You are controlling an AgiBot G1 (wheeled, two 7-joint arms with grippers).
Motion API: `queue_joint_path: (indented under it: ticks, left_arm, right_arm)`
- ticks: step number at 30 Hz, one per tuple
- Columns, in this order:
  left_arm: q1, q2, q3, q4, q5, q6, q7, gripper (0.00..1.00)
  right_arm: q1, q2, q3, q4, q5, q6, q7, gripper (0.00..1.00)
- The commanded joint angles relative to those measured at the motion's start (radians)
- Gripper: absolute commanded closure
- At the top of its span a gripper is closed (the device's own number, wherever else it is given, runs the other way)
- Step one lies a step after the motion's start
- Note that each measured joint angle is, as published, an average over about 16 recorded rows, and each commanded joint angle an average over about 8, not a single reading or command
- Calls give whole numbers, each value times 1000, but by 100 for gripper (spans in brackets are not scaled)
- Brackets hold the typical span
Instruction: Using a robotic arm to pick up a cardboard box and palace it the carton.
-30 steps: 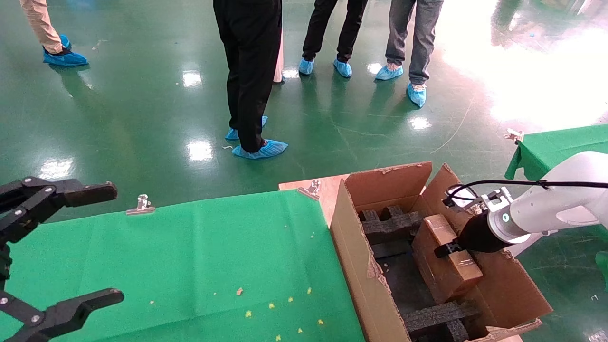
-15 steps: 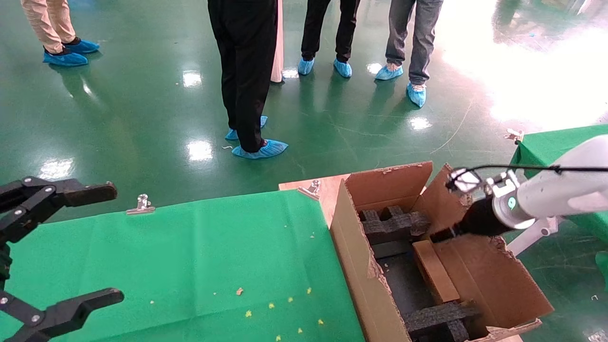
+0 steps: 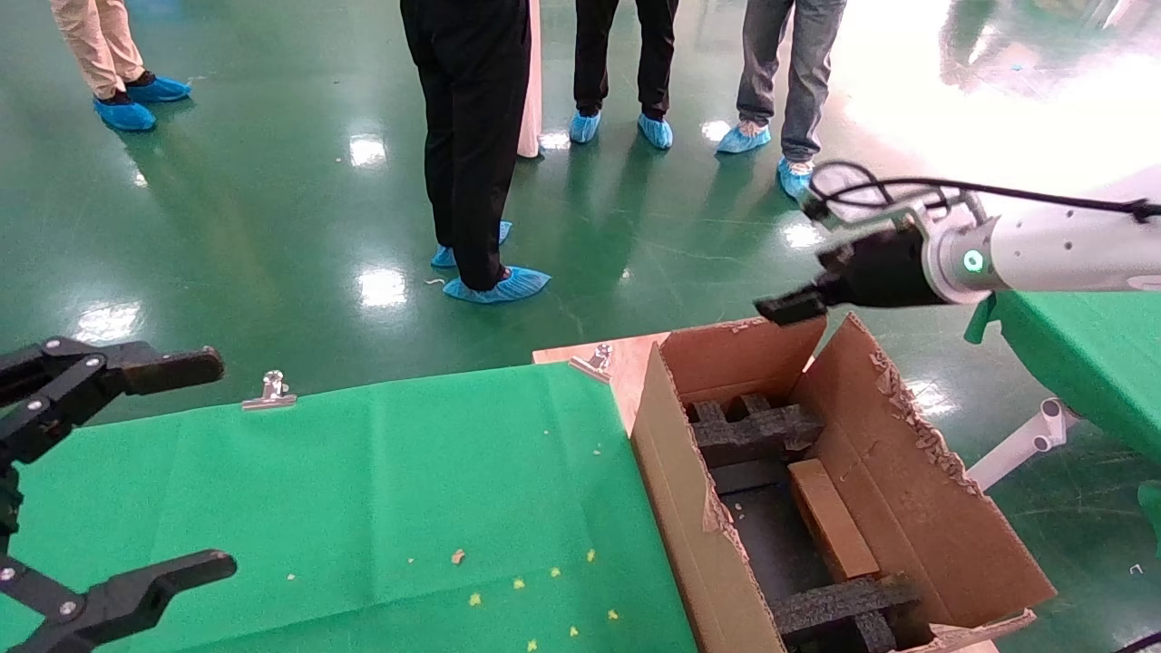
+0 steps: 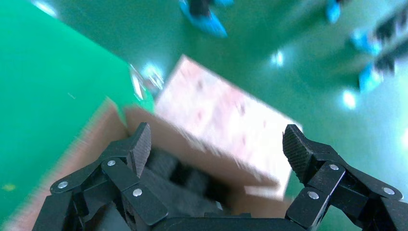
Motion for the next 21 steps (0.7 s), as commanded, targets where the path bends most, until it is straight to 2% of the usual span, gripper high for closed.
queue_joint_path:
  ticks: [1,10,14,21]
  left_arm:
    - [0,0,0,0,0,0,0,0]
    - [0,0,0,0,0,0,0,0]
    - [0,0,0,0,-1,0,0,0]
    - [0,0,0,0,-1,0,0,0]
  right_arm:
    - [25,27,10,76,-9,26,-6,0]
    - [66,130,56,354,4,68,-110,0]
    - [73,146,62,393,6,72,-128,0]
    - [54,136,82,367,13,54,-125,0]
